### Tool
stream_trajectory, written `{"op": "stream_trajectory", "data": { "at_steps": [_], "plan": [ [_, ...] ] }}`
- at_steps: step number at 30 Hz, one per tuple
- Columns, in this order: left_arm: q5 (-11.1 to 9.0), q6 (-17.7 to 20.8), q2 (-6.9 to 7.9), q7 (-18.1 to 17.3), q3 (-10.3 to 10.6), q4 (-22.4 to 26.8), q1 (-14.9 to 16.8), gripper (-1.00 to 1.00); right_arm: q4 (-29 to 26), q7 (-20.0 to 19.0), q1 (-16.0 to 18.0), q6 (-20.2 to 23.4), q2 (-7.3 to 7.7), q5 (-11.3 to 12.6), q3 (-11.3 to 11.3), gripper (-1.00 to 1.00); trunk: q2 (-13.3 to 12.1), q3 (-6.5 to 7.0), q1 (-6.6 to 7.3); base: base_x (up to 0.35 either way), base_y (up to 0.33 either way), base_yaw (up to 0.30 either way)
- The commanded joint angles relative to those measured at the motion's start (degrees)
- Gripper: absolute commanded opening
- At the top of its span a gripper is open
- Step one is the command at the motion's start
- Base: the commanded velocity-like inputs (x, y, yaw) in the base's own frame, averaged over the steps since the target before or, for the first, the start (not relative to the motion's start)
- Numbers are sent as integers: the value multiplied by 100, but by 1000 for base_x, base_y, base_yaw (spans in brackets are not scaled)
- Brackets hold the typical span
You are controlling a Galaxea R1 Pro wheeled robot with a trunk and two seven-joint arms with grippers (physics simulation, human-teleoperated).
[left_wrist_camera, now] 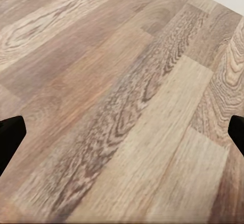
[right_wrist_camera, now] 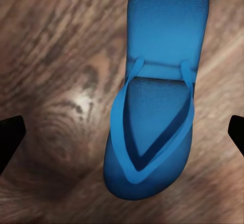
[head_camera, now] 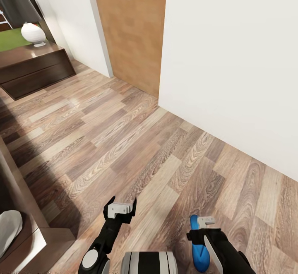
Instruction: In the bedroom, move the book from the bed onto either nightstand, and place the two sandals side by side next to the bed.
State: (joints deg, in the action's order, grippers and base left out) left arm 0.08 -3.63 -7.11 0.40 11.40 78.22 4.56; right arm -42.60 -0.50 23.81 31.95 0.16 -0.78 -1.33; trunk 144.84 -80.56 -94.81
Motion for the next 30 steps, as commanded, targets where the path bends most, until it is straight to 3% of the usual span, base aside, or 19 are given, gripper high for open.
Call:
{"op": "stream_trajectory", "data": {
  "at_steps": [1, 12, 22, 30],
  "plan": [
    [1, -15, -1, 4, 2, -1, 1, 100, -9, -5, 1, 30, 2, -9, -8, 100, 3, -26, -1, 0, 0, 0],
    [1, -15, -1, 4, 3, -1, 1, 100, -24, -11, 1, 30, 4, -9, -8, 100, 18, -270, -30, 0, 0, 0],
    [2, -15, -1, 4, 2, 0, 1, 100, -88, -12, 1, 13, 17, -6, -4, 100, 18, -270, -30, 0, 0, 0],
    [5, -15, -1, 4, 1, 0, 1, 100, -104, -12, 1, -403, 52, -1, 1, 100, 18, -270, -30, 0, 0, 0]
  ]
}}
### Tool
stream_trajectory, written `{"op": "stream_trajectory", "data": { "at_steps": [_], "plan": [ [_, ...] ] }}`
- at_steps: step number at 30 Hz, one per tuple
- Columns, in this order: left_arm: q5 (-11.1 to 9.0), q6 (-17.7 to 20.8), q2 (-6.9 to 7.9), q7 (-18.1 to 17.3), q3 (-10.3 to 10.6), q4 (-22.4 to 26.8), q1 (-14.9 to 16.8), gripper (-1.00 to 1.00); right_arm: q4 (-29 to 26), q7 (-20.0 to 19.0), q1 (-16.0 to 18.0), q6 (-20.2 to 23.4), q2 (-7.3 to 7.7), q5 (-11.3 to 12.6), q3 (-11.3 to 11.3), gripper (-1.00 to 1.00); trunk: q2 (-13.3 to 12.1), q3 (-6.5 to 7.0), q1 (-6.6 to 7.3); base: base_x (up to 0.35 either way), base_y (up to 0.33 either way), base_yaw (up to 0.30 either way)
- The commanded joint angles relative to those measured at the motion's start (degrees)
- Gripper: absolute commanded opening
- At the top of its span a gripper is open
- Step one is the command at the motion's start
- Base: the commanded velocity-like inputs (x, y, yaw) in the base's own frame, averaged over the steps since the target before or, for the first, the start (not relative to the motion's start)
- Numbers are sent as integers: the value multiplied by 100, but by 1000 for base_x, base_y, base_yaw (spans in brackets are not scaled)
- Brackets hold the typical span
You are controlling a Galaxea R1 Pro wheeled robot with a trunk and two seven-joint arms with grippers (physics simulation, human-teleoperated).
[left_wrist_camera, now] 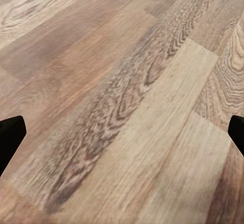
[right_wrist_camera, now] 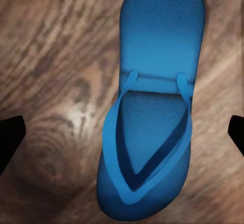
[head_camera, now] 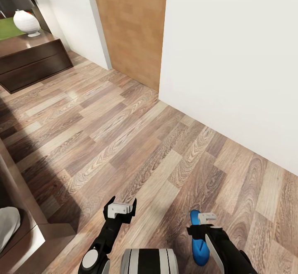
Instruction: In the bedroom, move the book from the bed onto either nightstand, and place the two sandals side by side next to the bed.
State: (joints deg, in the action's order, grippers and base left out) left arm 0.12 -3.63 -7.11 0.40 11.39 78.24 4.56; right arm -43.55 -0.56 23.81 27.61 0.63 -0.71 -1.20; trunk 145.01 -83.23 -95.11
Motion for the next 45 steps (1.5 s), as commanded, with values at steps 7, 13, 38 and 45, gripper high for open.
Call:
{"op": "stream_trajectory", "data": {
  "at_steps": [7, 13, 38, 45],
  "plan": [
    [-2, -15, -1, 4, 2, -1, 1, 100, -5, -6, 1, 3, 7, -8, -12, 100, 1, -3, 1, 0, 0, 0],
    [-1, -15, -1, 4, 1, -1, 1, 100, -4, -6, 1, 0, 7, -8, -9, 100, 1, -3, 1, 0, 0, 0],
    [6, -18, 3, 4, -5, 7, 1, 100, -4, 12, 1, -1, 24, -8, 5, 100, 1, -3, 1, 0, 0, 0],
    [2, -37, 62, 12, -46, 556, -16, 100, -4, 12, 1, -1, 19, -8, 5, 100, 1, -3, 1, 0, 0, 0]
  ]
}}
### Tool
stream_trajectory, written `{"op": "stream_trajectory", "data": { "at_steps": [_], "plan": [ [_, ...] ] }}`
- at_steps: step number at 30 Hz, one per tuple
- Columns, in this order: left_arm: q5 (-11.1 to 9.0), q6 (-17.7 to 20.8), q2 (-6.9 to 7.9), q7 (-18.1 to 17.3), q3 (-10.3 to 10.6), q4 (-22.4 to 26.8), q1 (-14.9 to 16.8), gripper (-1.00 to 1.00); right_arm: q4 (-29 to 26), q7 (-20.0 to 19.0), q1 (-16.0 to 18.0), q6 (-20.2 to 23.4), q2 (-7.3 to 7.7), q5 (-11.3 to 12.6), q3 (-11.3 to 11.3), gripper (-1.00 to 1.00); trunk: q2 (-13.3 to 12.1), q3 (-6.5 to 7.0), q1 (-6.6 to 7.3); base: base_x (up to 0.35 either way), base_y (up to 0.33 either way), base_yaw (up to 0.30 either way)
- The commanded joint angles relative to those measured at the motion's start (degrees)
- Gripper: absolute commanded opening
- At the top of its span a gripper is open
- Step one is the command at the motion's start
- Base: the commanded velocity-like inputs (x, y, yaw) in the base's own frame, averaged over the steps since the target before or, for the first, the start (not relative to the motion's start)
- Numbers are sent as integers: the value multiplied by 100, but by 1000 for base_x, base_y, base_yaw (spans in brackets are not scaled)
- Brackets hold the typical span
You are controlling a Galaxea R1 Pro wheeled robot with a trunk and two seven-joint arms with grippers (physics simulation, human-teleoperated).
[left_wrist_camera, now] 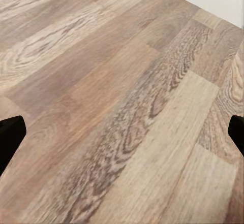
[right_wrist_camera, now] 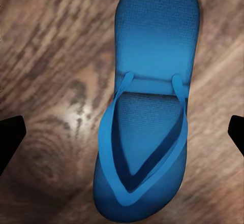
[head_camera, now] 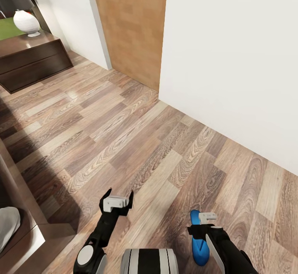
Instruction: In the bedroom, move the book from the bed onto either nightstand, and place the two sandals side by side next to the bed.
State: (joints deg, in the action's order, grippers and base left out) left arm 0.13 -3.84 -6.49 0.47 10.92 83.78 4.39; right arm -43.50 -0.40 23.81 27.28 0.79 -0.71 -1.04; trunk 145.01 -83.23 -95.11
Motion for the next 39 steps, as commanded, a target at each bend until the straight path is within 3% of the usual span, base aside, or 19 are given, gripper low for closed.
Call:
{"op": "stream_trajectory", "data": {
  "at_steps": [1, 4, 8, 9, 14, 39],
  "plan": [
    [0, -16, 12, 5, -5, 58, -2, 100, -9, -4, 1, 32, 3, -8, -11, 100, 1, -3, 1, 0, 0, 0],
    [-2, -25, 62, 10, -88, 255, -11, 100, -9, -4, 1, 32, 1, -8, -11, 100, 1, -3, 1, 0, 0, 0],
    [-8, -34, 80, 7, -446, 489, -15, 100, -9, -4, 1, 32, 1, -8, -11, 100, 1, -3, 1, 0, 0, 0],
    [-10, -36, 84, 0, -671, 536, -16, 100, -9, -4, 1, 32, 1, -8, -11, 100, 1, -3, 1, 0, 0, 0],
    [-12, -38, 86, -9, -917, 568, -17, 100, -9, -4, 1, 32, 0, -8, -11, 100, 1, -3, 1, 0, 0, 0],
    [4, -29, 69, -12, -942, 396, -17, 100, -17, -4, 1, 25, 9, -8, -11, 100, 29, -469, -53, 0, 0, 0]
  ]
}}
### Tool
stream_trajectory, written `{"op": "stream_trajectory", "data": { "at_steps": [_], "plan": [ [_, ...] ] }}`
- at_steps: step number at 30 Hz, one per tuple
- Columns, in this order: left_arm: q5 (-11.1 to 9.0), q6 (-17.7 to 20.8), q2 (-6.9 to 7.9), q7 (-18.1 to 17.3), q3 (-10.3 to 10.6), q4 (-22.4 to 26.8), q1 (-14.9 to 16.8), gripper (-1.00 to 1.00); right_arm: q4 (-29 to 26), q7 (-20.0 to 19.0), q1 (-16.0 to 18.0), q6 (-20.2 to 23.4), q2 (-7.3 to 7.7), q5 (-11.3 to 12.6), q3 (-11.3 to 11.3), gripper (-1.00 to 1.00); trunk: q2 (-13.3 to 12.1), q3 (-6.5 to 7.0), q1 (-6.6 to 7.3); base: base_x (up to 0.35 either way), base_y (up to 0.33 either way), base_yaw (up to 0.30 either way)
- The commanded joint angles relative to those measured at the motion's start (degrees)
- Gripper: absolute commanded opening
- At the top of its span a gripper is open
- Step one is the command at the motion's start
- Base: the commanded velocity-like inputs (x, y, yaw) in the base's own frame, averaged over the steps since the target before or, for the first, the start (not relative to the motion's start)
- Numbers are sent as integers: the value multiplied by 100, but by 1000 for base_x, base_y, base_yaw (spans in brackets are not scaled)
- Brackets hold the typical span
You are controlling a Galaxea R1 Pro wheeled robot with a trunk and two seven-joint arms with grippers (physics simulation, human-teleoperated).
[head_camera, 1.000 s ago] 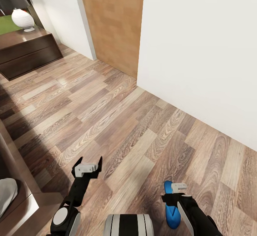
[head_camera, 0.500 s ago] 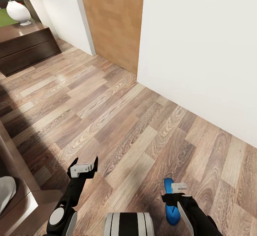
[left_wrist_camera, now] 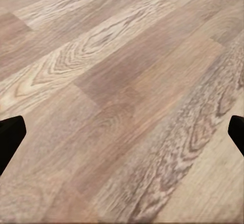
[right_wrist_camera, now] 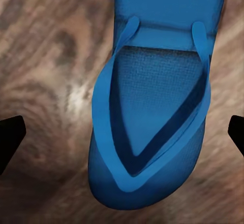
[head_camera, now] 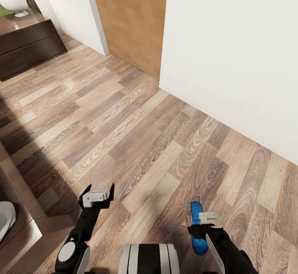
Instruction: In the bedroom, move the book from the bed onto either nightstand, and place the two sandals side by side next to the bed.
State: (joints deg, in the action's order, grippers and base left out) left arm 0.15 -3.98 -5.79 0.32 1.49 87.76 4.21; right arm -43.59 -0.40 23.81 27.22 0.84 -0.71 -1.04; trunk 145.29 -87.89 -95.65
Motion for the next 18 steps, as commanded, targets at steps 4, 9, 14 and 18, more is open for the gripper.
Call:
{"op": "stream_trajectory", "data": {
  "at_steps": [4, 9, 14, 18],
  "plan": [
    [-2, -15, -1, 3, 1, -10, 1, 100, -77, -4, 0, 30, 4, -8, -9, 100, 1, -3, 1, 0, 0, 0],
    [-5, -16, -1, 3, 1, -13, 1, 100, -200, -2, 0, 29, 4, -8, 12, 100, 1, -3, 1, 0, 0, 0],
    [-6, -15, -1, 3, 1, -17, 1, 100, -226, 19, 0, 29, 11, -8, 30, 100, 1, -3, 1, 0, 0, 0],
    [-6, -15, -1, 3, 1, -21, 1, 100, -228, 22, 0, 29, 12, -8, 32, 100, 1, -3, 1, 0, 0, 0]
  ]
}}
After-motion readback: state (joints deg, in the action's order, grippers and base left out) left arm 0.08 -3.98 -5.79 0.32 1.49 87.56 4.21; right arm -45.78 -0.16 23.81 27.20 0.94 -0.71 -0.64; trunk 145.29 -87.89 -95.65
